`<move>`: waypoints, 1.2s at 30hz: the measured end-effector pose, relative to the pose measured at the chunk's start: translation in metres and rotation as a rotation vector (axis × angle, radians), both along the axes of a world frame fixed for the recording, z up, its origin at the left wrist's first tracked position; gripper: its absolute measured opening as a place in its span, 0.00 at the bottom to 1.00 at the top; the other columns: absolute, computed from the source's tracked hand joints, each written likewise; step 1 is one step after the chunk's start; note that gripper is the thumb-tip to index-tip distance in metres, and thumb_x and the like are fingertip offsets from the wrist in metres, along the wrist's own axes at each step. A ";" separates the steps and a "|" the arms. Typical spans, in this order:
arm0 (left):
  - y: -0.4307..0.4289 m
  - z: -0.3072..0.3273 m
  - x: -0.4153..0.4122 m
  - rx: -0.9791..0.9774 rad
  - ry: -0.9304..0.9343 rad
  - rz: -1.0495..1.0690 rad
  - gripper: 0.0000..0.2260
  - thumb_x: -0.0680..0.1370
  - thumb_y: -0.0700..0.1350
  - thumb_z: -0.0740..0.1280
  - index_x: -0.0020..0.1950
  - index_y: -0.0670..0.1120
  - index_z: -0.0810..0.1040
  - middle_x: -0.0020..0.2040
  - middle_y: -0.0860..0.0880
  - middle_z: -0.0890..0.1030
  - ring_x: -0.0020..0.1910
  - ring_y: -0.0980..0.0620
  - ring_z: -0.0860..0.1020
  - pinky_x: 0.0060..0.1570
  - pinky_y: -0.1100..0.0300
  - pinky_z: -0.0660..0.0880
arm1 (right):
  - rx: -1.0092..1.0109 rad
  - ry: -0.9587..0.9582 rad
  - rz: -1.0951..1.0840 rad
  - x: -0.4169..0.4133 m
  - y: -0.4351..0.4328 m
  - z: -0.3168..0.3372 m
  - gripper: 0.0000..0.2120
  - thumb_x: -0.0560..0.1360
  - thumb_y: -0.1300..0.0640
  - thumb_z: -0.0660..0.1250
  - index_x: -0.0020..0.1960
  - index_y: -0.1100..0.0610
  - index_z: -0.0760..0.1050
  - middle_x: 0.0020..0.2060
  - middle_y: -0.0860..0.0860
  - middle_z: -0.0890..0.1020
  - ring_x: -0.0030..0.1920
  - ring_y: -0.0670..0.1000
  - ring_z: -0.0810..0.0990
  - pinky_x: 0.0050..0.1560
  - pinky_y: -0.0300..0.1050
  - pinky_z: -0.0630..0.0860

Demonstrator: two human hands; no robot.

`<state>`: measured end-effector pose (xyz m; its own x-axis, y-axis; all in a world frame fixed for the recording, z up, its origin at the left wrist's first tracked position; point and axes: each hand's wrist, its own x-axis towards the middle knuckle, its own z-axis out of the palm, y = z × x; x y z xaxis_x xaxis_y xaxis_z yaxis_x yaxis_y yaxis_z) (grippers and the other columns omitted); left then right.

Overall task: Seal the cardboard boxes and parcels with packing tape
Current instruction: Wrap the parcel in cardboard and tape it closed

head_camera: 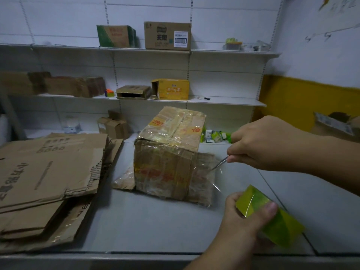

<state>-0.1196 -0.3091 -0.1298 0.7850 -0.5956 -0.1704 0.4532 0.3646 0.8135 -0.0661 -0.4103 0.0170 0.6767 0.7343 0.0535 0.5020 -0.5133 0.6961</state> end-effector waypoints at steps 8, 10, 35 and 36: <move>0.005 -0.001 0.003 -0.001 -0.008 -0.058 0.43 0.47 0.55 0.84 0.59 0.53 0.72 0.56 0.47 0.79 0.56 0.42 0.79 0.50 0.40 0.78 | 0.189 0.004 0.193 0.032 -0.029 -0.009 0.18 0.76 0.43 0.56 0.38 0.49 0.81 0.29 0.45 0.74 0.28 0.48 0.75 0.20 0.38 0.63; 0.005 -0.002 0.001 -0.016 -0.032 -0.061 0.38 0.52 0.51 0.82 0.58 0.50 0.71 0.50 0.49 0.82 0.54 0.43 0.80 0.50 0.42 0.78 | 0.207 0.028 0.224 0.035 -0.028 -0.010 0.18 0.77 0.42 0.58 0.39 0.50 0.81 0.30 0.46 0.75 0.29 0.49 0.75 0.21 0.41 0.68; -0.005 -0.012 0.011 0.262 -0.268 0.210 0.28 0.67 0.45 0.78 0.60 0.51 0.67 0.52 0.56 0.79 0.45 0.66 0.79 0.42 0.70 0.74 | 1.387 0.501 -0.324 -0.024 -0.013 -0.069 0.14 0.66 0.40 0.74 0.40 0.51 0.79 0.35 0.44 0.82 0.35 0.42 0.79 0.40 0.40 0.76; -0.004 -0.011 0.013 0.292 -0.295 0.216 0.28 0.67 0.46 0.78 0.61 0.53 0.67 0.52 0.57 0.78 0.46 0.66 0.79 0.42 0.71 0.74 | 1.439 0.538 -0.342 -0.026 -0.012 -0.074 0.13 0.67 0.42 0.75 0.41 0.51 0.81 0.37 0.45 0.83 0.38 0.42 0.81 0.42 0.43 0.77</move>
<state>-0.1071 -0.3135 -0.1405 0.9257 -0.3738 -0.0570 0.1257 0.1619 0.9788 -0.0921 -0.4227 -0.0573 0.9627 0.0964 0.2527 0.2463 -0.6984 -0.6720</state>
